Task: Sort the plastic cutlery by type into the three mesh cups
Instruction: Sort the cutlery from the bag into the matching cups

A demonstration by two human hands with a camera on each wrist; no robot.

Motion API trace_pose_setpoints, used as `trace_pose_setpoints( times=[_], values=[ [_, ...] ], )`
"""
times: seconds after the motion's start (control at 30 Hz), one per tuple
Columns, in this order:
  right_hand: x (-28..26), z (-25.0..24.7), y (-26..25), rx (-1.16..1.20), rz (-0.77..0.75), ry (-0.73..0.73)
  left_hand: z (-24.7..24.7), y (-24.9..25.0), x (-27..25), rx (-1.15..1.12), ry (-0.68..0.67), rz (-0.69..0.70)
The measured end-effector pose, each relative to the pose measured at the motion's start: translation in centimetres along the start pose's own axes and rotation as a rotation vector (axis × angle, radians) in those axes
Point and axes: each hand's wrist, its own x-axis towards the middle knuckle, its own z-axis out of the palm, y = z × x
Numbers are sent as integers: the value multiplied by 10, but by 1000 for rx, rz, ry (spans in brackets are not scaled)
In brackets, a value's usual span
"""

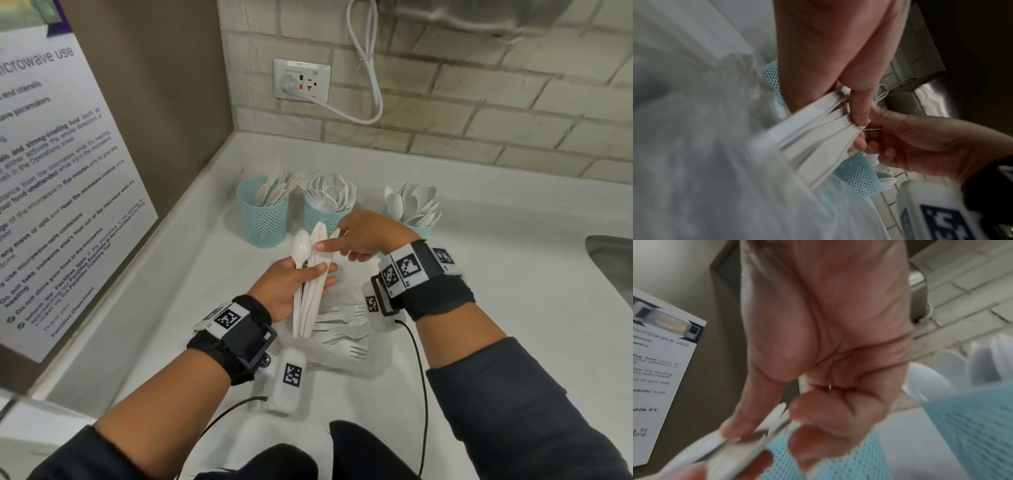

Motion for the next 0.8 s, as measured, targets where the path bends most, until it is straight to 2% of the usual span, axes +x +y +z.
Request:
trace_pose_setpoints(
  times=[0.13,0.23,0.47,0.8],
  values=[
    [4,13,5,390,-62,46,0,-1,0,-30,23,11],
    [6,11,10,530,-51,40,-1,1,-1,-65,33,0],
    [9,9,15,620,-26,24,-5,4,-5,-96,-44,-49],
    [14,13,10,740,-92,24,-4,2,0,8,-2,-30]
  ],
)
